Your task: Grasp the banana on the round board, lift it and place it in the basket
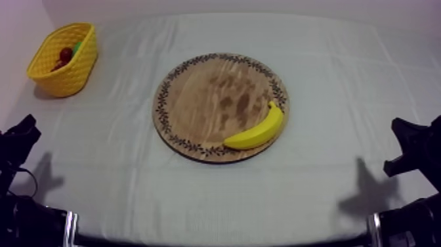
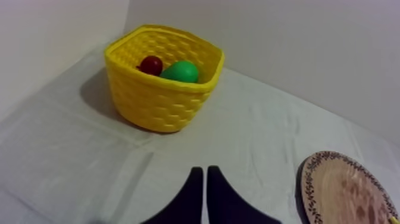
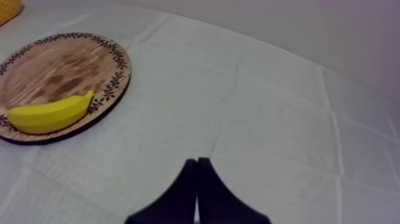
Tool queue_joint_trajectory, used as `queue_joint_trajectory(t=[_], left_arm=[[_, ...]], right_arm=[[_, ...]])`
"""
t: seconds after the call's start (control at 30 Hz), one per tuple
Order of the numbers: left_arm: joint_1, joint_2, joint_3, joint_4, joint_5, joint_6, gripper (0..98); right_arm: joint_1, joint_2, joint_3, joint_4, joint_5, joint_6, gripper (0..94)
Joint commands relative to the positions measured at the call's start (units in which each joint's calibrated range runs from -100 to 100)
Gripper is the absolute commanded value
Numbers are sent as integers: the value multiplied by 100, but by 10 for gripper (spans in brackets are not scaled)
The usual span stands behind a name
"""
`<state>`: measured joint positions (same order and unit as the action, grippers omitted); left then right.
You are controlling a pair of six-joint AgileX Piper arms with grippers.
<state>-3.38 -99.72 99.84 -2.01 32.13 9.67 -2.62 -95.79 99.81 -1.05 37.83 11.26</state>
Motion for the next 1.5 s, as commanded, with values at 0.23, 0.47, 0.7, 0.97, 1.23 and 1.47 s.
queue_joint_trajectory(t=[0.23,0.47,0.7,0.97,1.23,1.47], left_arm=[[-93,-2,4,-2,-4,173,1],[-86,-2,4,1,-6,207,1],[141,386,-425,195,26,47,0],[701,2053,-2149,279,718,-304,0],[1359,4058,-4203,269,1613,-613,0],[1951,5751,-5823,308,2454,-754,9]], right_arm=[[1,3,-3,0,-1,0,2],[1,3,-3,0,-1,0,2],[1,3,-3,0,-1,-2,2],[1,3,-3,0,-1,0,2],[1,3,-3,0,-1,0,2],[1,3,-3,0,-1,0,2]])
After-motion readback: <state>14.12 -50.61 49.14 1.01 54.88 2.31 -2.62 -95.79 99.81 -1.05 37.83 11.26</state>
